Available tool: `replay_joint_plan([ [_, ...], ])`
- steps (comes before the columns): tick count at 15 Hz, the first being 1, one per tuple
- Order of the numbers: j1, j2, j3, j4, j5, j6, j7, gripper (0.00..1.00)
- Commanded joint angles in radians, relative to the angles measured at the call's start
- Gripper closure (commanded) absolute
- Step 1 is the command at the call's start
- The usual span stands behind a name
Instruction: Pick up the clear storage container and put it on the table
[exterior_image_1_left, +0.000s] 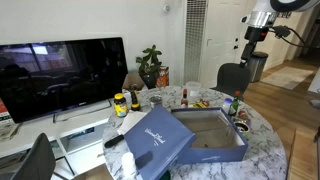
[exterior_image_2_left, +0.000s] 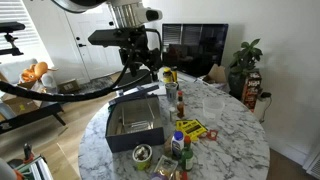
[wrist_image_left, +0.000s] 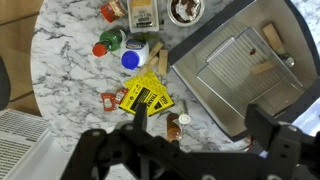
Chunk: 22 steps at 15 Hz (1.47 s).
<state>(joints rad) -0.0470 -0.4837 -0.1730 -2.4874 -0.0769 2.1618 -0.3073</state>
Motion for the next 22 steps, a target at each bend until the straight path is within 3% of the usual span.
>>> replay_joint_plan([
  [1, -0.006, 0.001, 0.005, 0.002, 0.003, -0.003, -0.002, 0.0],
  [11, -0.006, 0.003, 0.006, 0.002, 0.003, -0.003, -0.002, 0.0],
  [16, -0.02, 0.137, 0.044, -0.025, 0.09, 0.136, 0.278, 0.0],
  [19, -0.017, 0.226, 0.066, -0.045, 0.145, 0.163, 0.403, 0.0],
  [22, 0.012, 0.287, 0.073, -0.072, 0.255, 0.096, 0.395, 0.0],
])
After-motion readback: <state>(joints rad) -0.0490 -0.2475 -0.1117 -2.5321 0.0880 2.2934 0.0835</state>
